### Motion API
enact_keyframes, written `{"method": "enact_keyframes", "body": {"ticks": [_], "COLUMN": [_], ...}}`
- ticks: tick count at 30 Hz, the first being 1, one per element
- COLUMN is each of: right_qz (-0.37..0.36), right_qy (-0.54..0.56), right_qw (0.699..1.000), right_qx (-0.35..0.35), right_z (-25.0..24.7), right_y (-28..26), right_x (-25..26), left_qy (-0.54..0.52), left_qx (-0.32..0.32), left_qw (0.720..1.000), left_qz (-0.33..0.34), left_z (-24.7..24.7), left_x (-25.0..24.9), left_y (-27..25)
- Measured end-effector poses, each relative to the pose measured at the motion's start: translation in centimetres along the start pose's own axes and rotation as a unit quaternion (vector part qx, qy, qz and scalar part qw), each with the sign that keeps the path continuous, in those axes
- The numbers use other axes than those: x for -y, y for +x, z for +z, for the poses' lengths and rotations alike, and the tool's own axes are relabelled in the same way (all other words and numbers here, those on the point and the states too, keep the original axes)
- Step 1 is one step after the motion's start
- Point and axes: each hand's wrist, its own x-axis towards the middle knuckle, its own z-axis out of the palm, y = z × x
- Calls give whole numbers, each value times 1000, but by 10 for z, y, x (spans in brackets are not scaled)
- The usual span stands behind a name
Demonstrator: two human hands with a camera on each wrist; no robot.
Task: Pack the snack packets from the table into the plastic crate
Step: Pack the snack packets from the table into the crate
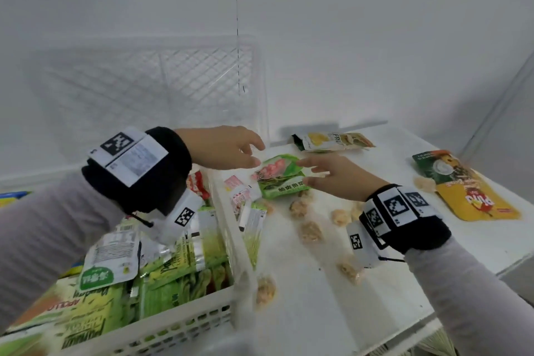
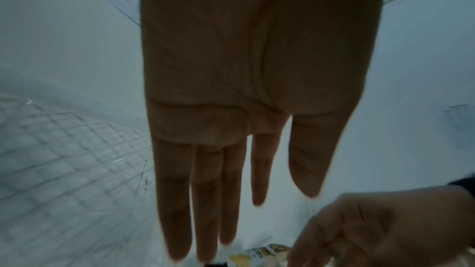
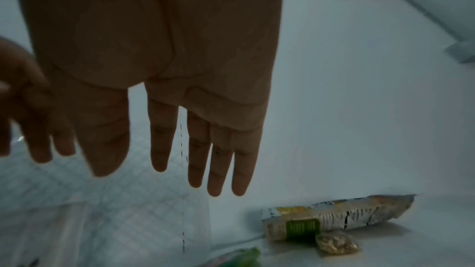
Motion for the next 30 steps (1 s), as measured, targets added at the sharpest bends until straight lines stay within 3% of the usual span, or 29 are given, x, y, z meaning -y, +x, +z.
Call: {"method": "enact_keyframes", "body": {"ticks": [5, 9, 12, 17, 22, 25, 30], "right_qz": [-35, -75, -92, -122, -146, -157, -214], "right_qy": [-115, -183, -234, -334, -376, -363, -343], "right_qw": [990, 970, 950, 908, 883, 886, 890], "right_qx": [77, 140, 186, 223, 241, 240, 209], "right_z": [-12, -10, 3, 28, 53, 63, 63], "right_y": [40, 73, 98, 137, 162, 174, 174], "right_x": [-37, -51, -56, -50, -39, -44, -49], "left_qy": [22, -16, 45, 33, -45, -11, -41], "left_qx": [103, 48, 24, 51, 10, 3, -55], "left_qw": [991, 987, 977, 944, 895, 866, 858], "left_qz": [-84, -150, -209, -324, -443, -500, -509], "left_z": [-16, -14, 12, 90, 147, 159, 168], "left_x": [-42, -61, -58, -26, -17, -24, -16], "left_y": [69, 115, 130, 123, 118, 118, 115]}}
